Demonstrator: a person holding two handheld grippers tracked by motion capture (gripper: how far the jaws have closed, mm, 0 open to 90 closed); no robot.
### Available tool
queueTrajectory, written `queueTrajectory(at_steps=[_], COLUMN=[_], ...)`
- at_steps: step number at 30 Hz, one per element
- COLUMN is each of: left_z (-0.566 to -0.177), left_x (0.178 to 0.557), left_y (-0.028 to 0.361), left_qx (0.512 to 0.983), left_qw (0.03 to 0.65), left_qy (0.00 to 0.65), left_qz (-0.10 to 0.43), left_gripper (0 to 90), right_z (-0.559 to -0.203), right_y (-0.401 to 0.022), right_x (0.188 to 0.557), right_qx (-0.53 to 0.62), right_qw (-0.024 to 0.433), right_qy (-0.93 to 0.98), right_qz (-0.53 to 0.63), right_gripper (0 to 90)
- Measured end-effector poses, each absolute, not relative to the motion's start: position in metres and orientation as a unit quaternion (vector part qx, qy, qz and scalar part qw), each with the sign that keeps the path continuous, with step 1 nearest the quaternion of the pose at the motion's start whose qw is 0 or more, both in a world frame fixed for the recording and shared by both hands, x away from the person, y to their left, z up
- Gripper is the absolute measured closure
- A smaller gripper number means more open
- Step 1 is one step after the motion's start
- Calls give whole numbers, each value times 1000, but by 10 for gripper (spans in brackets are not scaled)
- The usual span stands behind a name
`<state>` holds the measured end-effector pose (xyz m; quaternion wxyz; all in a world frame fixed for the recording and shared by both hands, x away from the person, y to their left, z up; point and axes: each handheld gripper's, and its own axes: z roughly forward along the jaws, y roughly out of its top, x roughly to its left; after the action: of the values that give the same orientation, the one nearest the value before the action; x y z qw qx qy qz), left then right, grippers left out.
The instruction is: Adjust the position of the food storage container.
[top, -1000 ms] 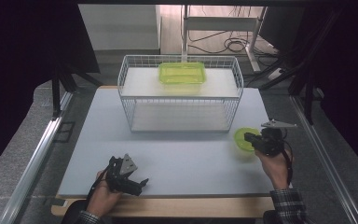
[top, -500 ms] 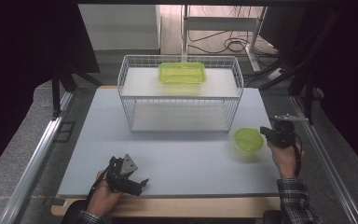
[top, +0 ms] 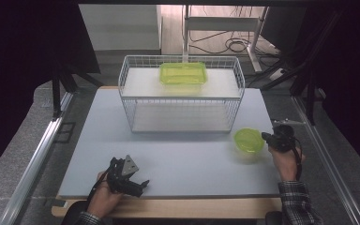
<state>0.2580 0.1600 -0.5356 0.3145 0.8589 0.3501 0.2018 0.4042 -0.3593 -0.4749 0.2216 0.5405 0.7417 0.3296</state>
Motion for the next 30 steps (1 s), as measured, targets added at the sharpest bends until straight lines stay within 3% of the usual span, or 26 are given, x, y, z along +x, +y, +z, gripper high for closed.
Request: queueTrajectory(at_steps=[11, 30], left_z=[-536, -537], left_x=[258, 257], left_y=[159, 157], left_qx=[861, 865], left_qw=[311, 305], left_qy=[348, 344], left_qz=[203, 202], left_gripper=[2, 3], right_z=[-476, -479], right_y=[-351, -296], right_x=[393, 379], right_qx=[537, 496], right_qw=[201, 146], right_qy=[744, 781], right_qz=[343, 350], right_gripper=[890, 889])
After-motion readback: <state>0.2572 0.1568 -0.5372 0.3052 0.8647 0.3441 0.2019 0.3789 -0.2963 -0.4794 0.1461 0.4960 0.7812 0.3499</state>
